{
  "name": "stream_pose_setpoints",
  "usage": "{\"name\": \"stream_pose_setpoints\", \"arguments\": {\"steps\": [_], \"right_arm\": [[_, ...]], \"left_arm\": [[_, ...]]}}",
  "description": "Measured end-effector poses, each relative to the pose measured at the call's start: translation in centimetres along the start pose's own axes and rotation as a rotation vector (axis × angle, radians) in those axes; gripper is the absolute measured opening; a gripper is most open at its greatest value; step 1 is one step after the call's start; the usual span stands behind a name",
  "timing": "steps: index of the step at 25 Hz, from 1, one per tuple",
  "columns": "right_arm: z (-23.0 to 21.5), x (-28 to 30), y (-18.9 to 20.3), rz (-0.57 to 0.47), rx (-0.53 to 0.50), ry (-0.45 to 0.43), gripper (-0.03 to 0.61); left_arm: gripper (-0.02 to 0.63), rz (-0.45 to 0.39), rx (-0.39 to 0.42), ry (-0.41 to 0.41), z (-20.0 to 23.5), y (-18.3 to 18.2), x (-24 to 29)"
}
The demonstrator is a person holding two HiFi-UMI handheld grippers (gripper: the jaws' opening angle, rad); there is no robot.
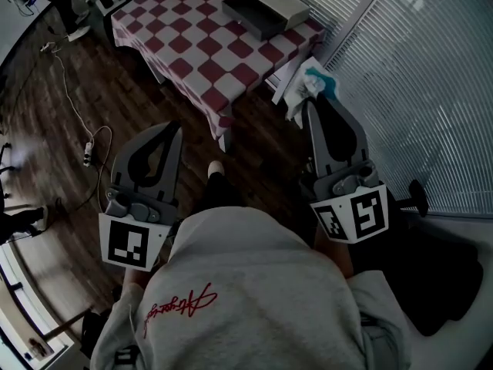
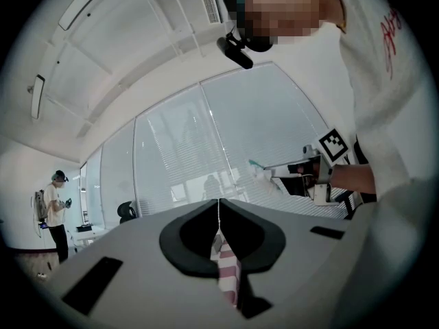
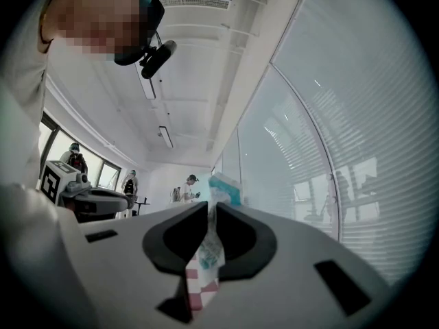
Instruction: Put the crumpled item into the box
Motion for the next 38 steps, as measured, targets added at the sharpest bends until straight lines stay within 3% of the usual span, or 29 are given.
{"name": "stream_pose_setpoints", "arguments": {"steps": [38], "right_arm": [[-7.2,18.4,3.3,0.035,-0.016,0.155,0.049]], "left_arm": [[0.018,-0.018,-0.026,0.161,16.1,3.4,17.2]]}}
Point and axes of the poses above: the fingertips, and each gripper's own axes: x forward along the fingers, z to its left, y out of its underside, the point moved 6 cm from there along -x, backward along the fingers, and after that the axes turned 4 degrees about -x, right-handed, at the moved point
